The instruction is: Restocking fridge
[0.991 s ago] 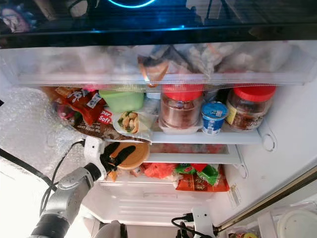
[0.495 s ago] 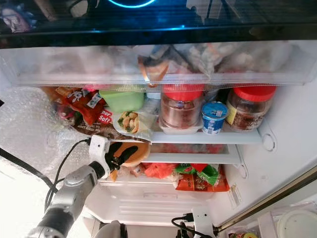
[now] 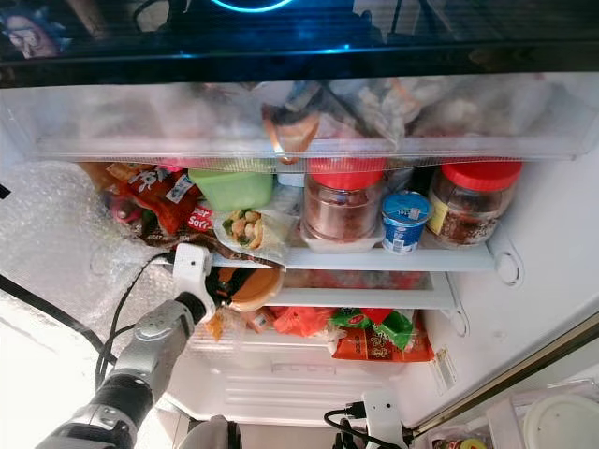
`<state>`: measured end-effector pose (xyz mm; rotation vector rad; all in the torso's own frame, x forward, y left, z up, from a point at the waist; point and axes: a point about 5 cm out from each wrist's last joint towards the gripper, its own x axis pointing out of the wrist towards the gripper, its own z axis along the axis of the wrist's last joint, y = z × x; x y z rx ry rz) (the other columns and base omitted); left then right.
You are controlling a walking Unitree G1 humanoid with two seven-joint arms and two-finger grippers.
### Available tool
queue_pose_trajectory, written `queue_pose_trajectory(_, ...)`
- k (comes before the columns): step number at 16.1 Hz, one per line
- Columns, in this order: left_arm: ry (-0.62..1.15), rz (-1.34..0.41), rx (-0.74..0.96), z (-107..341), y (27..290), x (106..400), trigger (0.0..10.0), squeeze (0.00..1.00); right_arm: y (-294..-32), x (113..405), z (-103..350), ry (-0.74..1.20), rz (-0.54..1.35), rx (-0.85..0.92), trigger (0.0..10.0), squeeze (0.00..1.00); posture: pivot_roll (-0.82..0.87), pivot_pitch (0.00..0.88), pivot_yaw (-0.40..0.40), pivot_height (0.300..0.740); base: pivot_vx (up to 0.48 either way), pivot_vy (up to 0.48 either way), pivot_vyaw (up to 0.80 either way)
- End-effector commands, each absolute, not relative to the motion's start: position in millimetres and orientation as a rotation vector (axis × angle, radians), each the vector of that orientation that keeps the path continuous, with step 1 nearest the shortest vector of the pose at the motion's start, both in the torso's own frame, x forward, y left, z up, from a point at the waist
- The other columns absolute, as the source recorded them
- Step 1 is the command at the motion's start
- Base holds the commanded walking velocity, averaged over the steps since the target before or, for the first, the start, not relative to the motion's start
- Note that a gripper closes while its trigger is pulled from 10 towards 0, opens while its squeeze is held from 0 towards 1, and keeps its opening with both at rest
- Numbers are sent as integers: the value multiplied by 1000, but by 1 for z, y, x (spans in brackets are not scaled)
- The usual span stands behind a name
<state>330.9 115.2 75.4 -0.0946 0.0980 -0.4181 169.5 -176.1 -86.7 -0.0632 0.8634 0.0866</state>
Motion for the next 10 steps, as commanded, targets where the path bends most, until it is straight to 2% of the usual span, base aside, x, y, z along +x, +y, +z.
queue_pose_trajectory(1,50,-418,-68,83,119,332,10000,0,-174,157,-93,914,89,-59,10000,0,-49,86,47,665,0,0,0)
queue_pose_trajectory(3,22,-408,-61,83,130,326,10000,0,-174,158,-93,913,89,-62,10000,0,-37,88,44,665,0,0,0)
queue_pose_trajectory(7,22,-500,11,79,130,309,10000,0,-174,158,-93,914,92,-59,10000,0,-32,88,44,665,0,0,0)
queue_pose_trajectory(10,33,-511,-4,75,132,298,10000,0,-174,158,-92,912,93,-61,10000,0,-35,86,41,665,0,0,0)
